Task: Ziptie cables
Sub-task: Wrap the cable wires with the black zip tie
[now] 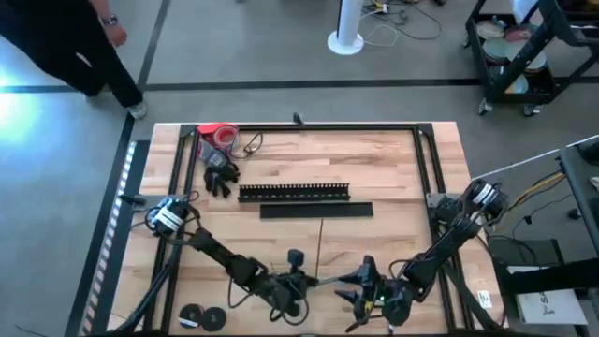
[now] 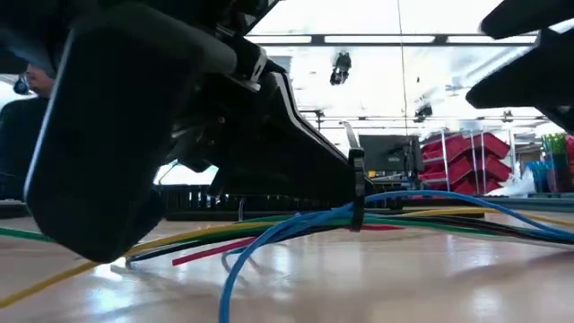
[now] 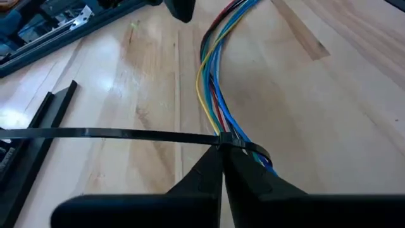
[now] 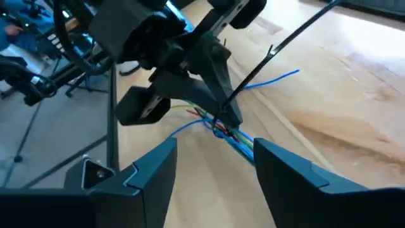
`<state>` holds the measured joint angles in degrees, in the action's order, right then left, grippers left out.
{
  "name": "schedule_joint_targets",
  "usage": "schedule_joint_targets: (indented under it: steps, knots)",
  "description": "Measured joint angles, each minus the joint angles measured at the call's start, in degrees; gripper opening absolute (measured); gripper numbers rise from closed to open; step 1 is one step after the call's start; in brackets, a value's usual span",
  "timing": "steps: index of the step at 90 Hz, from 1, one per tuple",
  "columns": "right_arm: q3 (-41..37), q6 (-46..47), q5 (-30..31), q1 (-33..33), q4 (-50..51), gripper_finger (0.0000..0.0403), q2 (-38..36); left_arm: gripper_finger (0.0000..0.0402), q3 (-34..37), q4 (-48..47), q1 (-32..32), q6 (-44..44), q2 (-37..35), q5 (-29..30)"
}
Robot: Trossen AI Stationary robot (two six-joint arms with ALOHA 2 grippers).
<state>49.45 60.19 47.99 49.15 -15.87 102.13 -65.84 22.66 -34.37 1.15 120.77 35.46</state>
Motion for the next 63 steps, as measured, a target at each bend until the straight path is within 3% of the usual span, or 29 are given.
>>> schedule_joint_targets:
  steps: [42,63]
  knots:
    - [0.0,-0.5,0.0,-0.5,-1.2,0.0186,0.0,0.0,0.0,0.0,0.0,0.0,0.0,0.0]
    - [0.1,-5.7,0.0,-0.5,-6.3,0.0173,0.0,0.0,0.0,0.1,0.0,0.4,0.0,0.0]
